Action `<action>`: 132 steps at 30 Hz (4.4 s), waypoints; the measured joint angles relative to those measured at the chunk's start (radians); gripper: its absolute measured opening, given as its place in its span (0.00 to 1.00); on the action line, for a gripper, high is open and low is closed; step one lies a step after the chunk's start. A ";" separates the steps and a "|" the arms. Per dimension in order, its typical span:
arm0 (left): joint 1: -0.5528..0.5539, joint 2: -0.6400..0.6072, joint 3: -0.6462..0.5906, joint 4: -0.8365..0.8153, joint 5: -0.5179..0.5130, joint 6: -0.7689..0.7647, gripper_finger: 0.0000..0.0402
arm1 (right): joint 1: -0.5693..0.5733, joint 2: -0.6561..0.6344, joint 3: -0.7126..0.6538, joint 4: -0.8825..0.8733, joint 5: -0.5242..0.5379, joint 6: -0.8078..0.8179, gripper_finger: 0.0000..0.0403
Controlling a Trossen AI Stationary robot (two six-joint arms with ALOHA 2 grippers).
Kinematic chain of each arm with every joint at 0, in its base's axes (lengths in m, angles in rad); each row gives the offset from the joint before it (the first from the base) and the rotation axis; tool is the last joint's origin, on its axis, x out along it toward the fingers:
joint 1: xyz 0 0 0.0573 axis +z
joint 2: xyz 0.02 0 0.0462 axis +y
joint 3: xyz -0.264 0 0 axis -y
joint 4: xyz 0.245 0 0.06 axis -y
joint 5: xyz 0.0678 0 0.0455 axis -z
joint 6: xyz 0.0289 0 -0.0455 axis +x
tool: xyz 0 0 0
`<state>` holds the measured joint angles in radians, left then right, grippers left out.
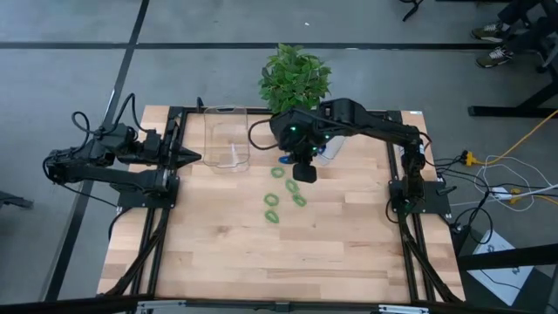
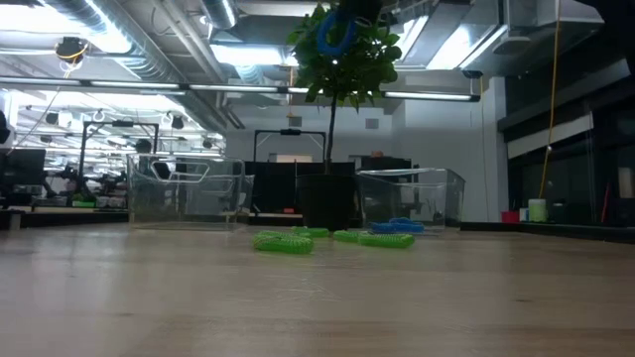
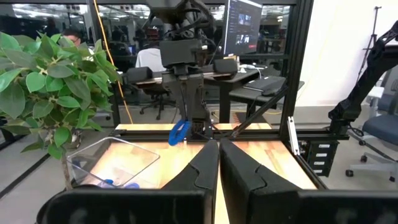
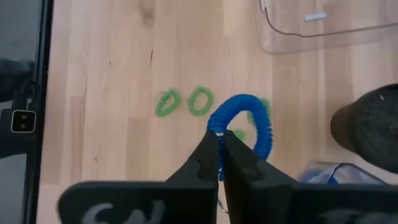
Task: Sort spring keychains
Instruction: Put the blue spring keychain into the right transparent bin, then put the green spring keychain into the left transparent bin
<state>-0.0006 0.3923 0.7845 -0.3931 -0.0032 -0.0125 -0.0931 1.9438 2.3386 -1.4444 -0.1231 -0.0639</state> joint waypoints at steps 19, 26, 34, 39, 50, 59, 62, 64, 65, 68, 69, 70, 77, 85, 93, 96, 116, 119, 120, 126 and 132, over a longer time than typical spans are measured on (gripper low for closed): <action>0.000 0.000 0.000 0.000 0.000 0.000 0.02 | -0.020 -0.048 -0.008 -0.127 0.079 0.006 0.01; 0.000 0.000 0.000 0.000 0.000 0.000 0.03 | -0.069 -0.078 -0.019 -0.124 0.106 0.018 0.01; 0.000 0.000 0.000 0.000 0.000 0.000 0.02 | -0.127 -0.249 -0.403 -0.002 0.157 0.052 0.01; 0.000 0.000 0.000 0.000 0.000 0.000 0.03 | -0.182 -0.417 -0.685 0.228 0.151 0.121 0.01; 0.000 0.000 0.000 0.000 0.000 0.000 0.03 | -0.303 -0.681 -1.098 0.549 0.332 0.313 0.01; 0.000 0.000 0.000 0.000 0.000 0.000 0.02 | -0.393 -0.713 -1.212 0.757 0.392 0.449 0.04; 0.000 0.000 0.000 0.000 0.000 0.000 0.03 | -0.402 -0.713 -1.216 0.784 0.393 0.461 0.05; 0.000 0.000 0.000 0.000 0.000 0.000 0.03 | -0.404 -0.713 -1.216 0.797 0.393 0.460 0.07; 0.000 0.000 0.000 0.000 0.000 0.000 0.03 | -0.404 -0.713 -1.216 0.797 0.393 0.458 0.08; 0.000 0.000 0.000 0.000 0.000 0.000 0.03 | -0.406 -0.712 -1.216 0.797 0.392 0.458 0.12; 0.000 0.000 0.000 0.000 0.000 0.000 0.02 | -0.406 -0.712 -1.216 0.797 0.393 0.458 0.14; 0.000 0.000 0.000 0.000 0.000 0.000 0.02 | -0.406 -0.712 -1.216 0.797 0.393 0.459 0.16; 0.000 0.000 0.000 0.000 0.000 0.000 0.03 | -0.406 -0.711 -1.216 0.796 0.392 0.474 0.34; 0.000 0.000 0.000 0.000 0.000 0.000 0.02 | -0.376 -0.712 -1.216 0.797 0.387 0.414 0.42; 0.000 0.000 0.000 0.000 0.000 0.000 0.03 | -0.284 -0.718 -1.216 0.796 0.383 0.364 0.39; 0.000 0.000 0.000 0.000 0.000 0.000 0.02 | -0.240 -0.718 -1.216 0.796 0.359 0.350 0.38; 0.000 0.000 0.000 0.000 0.000 0.000 0.03 | 0.006 -0.718 -1.216 0.791 0.198 0.280 0.38; 0.000 0.000 0.000 0.000 0.000 0.000 0.03 | 0.021 -0.718 -1.216 0.781 0.198 0.331 0.38; 0.000 0.000 0.000 0.000 0.000 0.000 0.03 | 0.024 -0.718 -1.216 0.782 0.198 0.343 0.38; 0.000 0.000 0.000 0.000 0.000 0.000 0.02 | 0.026 -0.718 -1.216 0.786 0.198 0.380 0.38; 0.000 0.000 0.000 0.000 0.000 0.000 0.03 | 0.033 -0.718 -1.215 0.796 0.078 0.457 0.38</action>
<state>-0.0004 0.3922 0.7844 -0.3931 -0.0034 -0.0124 -0.0603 1.2255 1.1233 -0.6488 -0.0453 0.3935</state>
